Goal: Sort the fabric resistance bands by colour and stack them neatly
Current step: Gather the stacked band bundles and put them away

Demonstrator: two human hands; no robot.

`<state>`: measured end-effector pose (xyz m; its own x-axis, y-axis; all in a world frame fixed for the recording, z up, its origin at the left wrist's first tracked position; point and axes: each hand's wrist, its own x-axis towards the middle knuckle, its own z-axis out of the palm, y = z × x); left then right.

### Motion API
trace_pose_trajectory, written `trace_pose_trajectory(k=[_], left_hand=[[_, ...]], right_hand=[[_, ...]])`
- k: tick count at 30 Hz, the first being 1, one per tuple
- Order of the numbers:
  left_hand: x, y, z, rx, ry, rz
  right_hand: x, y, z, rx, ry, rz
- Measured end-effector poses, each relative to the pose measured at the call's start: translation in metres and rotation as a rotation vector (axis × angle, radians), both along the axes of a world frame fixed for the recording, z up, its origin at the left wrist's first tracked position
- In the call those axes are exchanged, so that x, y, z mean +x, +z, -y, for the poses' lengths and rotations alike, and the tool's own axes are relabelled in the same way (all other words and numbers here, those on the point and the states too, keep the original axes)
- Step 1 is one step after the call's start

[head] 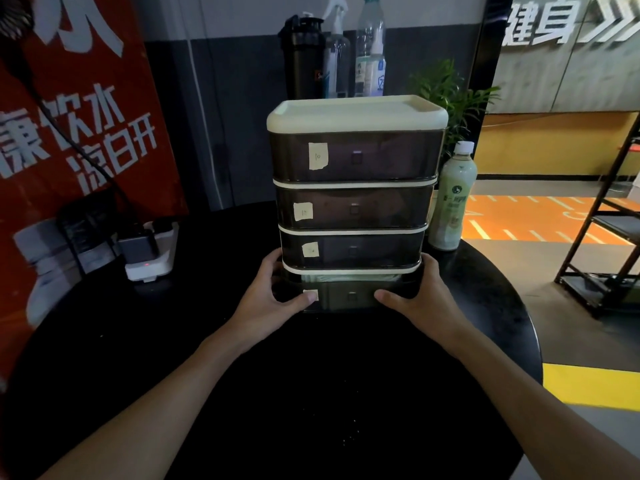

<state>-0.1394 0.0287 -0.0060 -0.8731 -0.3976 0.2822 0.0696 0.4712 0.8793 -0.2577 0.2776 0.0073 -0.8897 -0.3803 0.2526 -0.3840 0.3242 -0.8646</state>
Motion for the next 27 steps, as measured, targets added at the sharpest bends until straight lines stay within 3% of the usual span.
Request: trace_pose_trajectory(k=[18,22,27], left_hand=[[-0.009,-0.002,0.0,0.006,0.044,-0.005],[-0.004,0.004,-0.006,0.002,-0.014,-0.022],[-0.001,0.017,-0.007,0.067,-0.051,-0.001]], right_hand=[[-0.01,0.01,0.007,0.132,-0.092,-0.026],[-0.009,0.022,-0.004,-0.036,-0.039,-0.038],[-0.008,0.032,-0.008,-0.078,0.073,0.023]])
